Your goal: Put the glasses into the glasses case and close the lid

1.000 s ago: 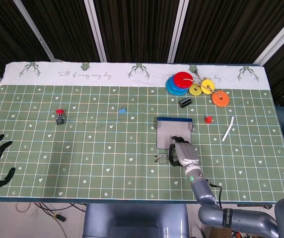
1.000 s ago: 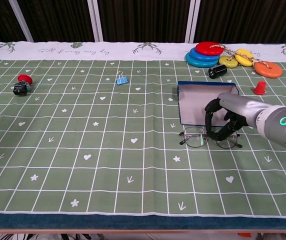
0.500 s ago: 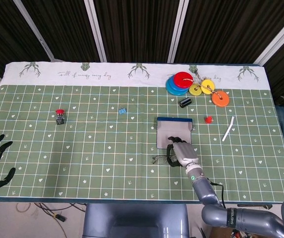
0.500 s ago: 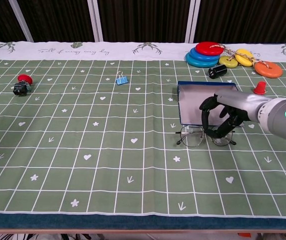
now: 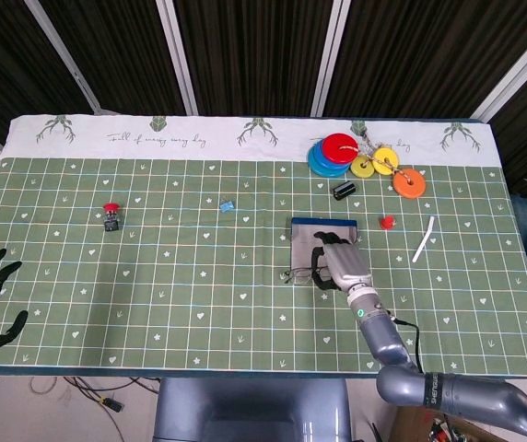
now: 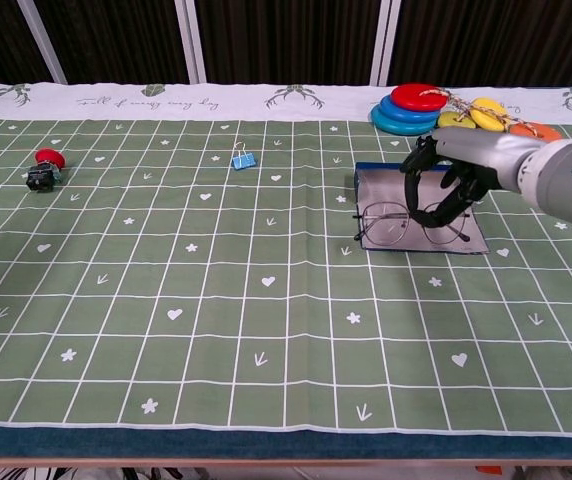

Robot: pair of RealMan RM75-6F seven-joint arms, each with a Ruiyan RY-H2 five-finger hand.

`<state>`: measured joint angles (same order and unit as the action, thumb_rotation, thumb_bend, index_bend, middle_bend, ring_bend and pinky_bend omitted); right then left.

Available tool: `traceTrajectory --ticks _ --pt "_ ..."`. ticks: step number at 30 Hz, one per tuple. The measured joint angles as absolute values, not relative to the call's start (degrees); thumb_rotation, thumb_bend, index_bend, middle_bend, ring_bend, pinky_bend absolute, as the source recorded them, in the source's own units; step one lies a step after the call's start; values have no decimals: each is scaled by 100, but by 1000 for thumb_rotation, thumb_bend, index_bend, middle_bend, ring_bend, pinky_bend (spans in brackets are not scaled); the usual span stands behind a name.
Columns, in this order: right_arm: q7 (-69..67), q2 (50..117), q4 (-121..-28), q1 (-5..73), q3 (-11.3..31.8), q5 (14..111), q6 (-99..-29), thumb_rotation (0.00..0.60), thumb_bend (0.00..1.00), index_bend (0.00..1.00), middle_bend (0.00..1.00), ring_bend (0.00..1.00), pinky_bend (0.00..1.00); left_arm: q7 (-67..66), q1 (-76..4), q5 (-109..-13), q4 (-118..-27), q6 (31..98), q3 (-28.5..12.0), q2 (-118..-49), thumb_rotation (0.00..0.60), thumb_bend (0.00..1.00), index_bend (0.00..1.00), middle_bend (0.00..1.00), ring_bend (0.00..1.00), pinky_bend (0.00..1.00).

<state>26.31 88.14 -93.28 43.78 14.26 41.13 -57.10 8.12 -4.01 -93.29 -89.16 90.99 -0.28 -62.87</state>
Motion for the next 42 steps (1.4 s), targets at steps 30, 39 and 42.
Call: traceTrajectory --ticks 30,39,42 --pt "3265 9584 -7043 5252 1842 3013 -5355 600 600 677 160 124 209 767 -396 -9368 -8886 9143 -35 -6299 600 340 138 0 0 0" --pt "3276 9729 -6757 5288 1832 2941 -5299 600 601 678 160 123 209 770 -398 -9355 -8884 9136 -40 -6296 600 340 138 0 0 0" --pt "3277 9761 -6702 5289 1815 2941 -5267 600 600 678 160 123 209 775 -399 -9351 -8884 9134 -42 -6295 600 340 138 0 0 0"
